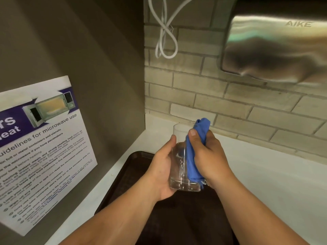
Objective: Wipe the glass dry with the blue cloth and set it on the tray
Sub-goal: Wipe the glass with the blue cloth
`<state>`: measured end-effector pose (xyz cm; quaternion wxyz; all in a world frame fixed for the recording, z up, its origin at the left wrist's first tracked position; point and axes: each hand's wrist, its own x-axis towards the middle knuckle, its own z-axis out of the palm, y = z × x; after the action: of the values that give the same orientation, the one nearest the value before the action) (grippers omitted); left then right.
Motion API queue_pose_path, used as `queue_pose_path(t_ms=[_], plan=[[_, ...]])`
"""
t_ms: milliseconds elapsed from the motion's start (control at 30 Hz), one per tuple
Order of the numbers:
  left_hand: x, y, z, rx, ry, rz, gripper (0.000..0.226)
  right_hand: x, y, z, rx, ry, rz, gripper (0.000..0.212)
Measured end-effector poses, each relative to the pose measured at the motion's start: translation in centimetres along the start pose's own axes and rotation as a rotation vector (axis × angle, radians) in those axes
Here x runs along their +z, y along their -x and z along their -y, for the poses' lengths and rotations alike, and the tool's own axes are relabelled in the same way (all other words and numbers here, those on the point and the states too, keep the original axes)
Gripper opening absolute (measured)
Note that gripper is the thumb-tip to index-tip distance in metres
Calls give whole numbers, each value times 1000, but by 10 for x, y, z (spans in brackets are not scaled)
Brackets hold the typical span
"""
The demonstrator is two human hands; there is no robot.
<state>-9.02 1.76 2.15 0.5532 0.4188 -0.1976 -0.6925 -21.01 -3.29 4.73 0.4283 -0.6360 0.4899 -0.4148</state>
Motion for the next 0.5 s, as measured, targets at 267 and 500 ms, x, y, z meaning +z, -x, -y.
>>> queue_pose_path(t_ms=[267, 500], plan=[[8, -5, -7, 108, -112, -162, 51, 7, 26, -21, 103, 102, 162, 41], [9, -5, 3, 99, -113, -140, 55, 9, 7, 1, -39, 66, -80, 32]])
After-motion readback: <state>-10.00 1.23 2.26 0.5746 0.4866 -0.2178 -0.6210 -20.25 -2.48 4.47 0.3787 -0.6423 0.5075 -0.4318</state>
